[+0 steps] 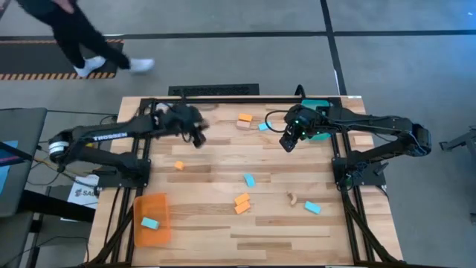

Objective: Sort & place blocks by color
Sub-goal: Put the brown block into the transparent bin, then put the light blue block into the orange bin

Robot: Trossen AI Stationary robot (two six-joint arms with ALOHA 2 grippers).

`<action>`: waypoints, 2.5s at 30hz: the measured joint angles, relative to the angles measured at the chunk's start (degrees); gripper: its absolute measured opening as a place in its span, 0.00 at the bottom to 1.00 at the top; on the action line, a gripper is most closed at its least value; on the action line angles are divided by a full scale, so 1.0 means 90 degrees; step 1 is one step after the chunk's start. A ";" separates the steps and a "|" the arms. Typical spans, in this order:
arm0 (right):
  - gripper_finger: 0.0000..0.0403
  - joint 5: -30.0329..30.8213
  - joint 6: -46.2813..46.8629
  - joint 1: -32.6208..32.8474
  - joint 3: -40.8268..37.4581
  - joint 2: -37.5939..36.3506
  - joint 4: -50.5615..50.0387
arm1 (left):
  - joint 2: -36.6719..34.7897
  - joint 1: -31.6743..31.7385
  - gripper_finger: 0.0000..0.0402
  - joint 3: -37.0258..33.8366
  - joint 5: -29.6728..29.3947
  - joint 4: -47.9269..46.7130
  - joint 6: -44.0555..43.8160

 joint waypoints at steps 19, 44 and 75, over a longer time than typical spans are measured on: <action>0.62 0.0002 0.0005 0.0012 0.0000 0.0000 0.0040 | 0.0625 0.3126 0.24 -0.0001 0.0952 -0.0717 0.3814; 0.62 0.0000 -0.0041 0.0000 0.0000 0.0000 -0.0005 | 0.1560 0.2977 0.41 -0.0001 0.0996 -0.1178 0.4388; 0.62 -0.0017 0.0012 0.0142 0.0000 -0.0002 0.0023 | 0.2013 0.0687 0.51 0.1318 0.3425 -0.0768 0.2239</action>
